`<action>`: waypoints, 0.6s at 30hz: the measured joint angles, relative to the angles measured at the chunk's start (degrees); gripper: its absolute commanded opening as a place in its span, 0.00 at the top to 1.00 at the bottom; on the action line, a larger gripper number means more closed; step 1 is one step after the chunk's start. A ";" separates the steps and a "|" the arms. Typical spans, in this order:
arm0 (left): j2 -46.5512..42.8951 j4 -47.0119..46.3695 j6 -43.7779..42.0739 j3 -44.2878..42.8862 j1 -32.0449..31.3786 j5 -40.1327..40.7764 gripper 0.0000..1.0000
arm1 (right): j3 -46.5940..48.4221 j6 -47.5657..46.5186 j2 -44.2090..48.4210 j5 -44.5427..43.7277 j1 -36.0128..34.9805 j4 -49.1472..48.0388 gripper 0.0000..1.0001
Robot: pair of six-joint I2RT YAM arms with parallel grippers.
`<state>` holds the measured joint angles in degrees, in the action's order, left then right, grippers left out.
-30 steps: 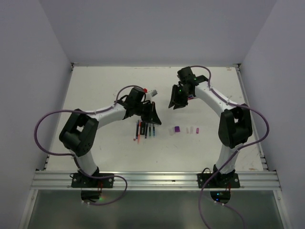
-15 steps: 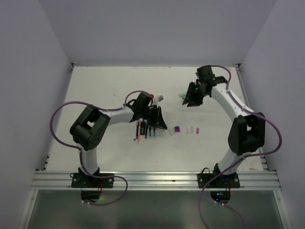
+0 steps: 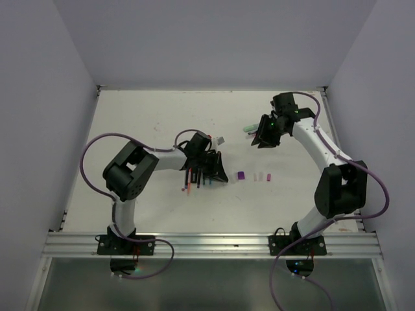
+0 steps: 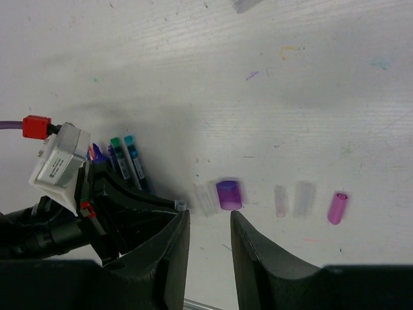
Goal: Open the pen caps
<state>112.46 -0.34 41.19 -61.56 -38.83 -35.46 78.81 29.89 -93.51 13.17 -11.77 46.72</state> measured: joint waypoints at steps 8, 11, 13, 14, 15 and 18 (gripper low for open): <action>3.93 -3.02 1.33 -1.92 -0.52 -1.84 0.94 | -0.46 -0.15 0.17 0.39 0.57 0.02 0.64; 5.51 -3.89 1.62 -3.58 -0.94 -2.69 0.93 | -0.44 0.07 0.17 1.55 0.83 0.02 0.64; 6.25 -3.93 1.73 -4.55 -1.01 -2.95 0.90 | -0.44 0.42 0.15 2.05 0.92 0.00 0.64; 6.58 -3.93 1.73 -4.94 -1.01 -2.99 0.87 | -0.44 0.55 0.15 2.38 0.92 0.00 0.64; 6.95 -3.96 1.73 -5.44 -1.03 -3.13 0.82 | -0.39 0.72 0.09 2.64 0.92 0.00 0.64; 7.91 -3.89 1.75 -6.73 -1.07 -3.21 0.73 | 0.46 0.96 -0.66 2.95 0.92 0.00 0.64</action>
<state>120.38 -4.23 42.94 -68.29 -39.90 -38.68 79.26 30.85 -94.17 16.12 -10.85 46.72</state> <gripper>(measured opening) 0.204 0.354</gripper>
